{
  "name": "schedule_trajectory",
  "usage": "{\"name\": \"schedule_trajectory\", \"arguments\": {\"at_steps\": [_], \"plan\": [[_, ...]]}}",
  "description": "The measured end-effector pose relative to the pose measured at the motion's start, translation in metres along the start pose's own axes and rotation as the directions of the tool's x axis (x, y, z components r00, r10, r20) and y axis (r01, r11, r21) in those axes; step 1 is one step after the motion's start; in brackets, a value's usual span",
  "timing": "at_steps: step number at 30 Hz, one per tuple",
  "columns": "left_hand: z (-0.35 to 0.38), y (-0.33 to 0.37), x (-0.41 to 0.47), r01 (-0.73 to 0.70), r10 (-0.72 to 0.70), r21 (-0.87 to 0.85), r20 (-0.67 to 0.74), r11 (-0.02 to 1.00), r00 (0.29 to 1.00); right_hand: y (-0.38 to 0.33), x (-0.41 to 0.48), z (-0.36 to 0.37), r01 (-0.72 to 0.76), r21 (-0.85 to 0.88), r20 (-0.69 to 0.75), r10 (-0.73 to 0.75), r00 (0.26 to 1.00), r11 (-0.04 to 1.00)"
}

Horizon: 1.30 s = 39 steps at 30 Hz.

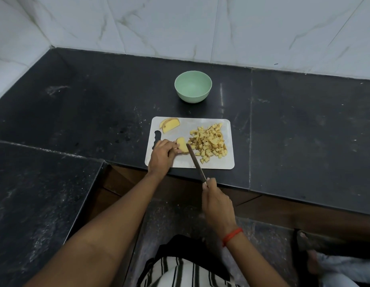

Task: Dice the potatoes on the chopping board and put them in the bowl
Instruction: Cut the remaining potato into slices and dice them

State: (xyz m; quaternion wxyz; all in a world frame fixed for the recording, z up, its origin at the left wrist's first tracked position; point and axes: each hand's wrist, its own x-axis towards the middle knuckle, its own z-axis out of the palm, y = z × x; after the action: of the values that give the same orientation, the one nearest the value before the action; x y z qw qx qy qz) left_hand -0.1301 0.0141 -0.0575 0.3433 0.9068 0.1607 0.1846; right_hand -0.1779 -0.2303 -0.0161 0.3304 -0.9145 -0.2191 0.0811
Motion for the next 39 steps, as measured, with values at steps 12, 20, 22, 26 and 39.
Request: {"name": "schedule_trajectory", "arguments": {"at_steps": [12,20,22,26,39], "plan": [[-0.028,0.011,0.063,-0.308,0.12,0.224,0.595,0.925,0.795,0.027,0.106,-0.006,0.051,0.456,-0.309,0.104,0.945,0.889],[-0.039,0.018,0.064,-0.224,0.014,0.294,0.578,0.929,0.816,0.031,0.11,-0.009,0.023,0.528,-0.261,0.136,0.956,0.849],[-0.039,0.019,0.057,-0.167,-0.016,0.302,0.523,0.939,0.852,0.031,0.11,-0.008,0.024,0.527,-0.266,0.138,0.954,0.85],[-0.024,0.024,0.036,0.078,-0.169,0.313,0.277,0.947,0.946,0.032,0.112,-0.007,0.006,0.527,-0.265,0.158,0.951,0.85],[0.001,0.006,0.013,0.068,-0.069,0.012,0.084,0.998,0.994,0.028,0.113,-0.006,0.032,0.41,-0.256,0.081,0.963,0.912]]}}
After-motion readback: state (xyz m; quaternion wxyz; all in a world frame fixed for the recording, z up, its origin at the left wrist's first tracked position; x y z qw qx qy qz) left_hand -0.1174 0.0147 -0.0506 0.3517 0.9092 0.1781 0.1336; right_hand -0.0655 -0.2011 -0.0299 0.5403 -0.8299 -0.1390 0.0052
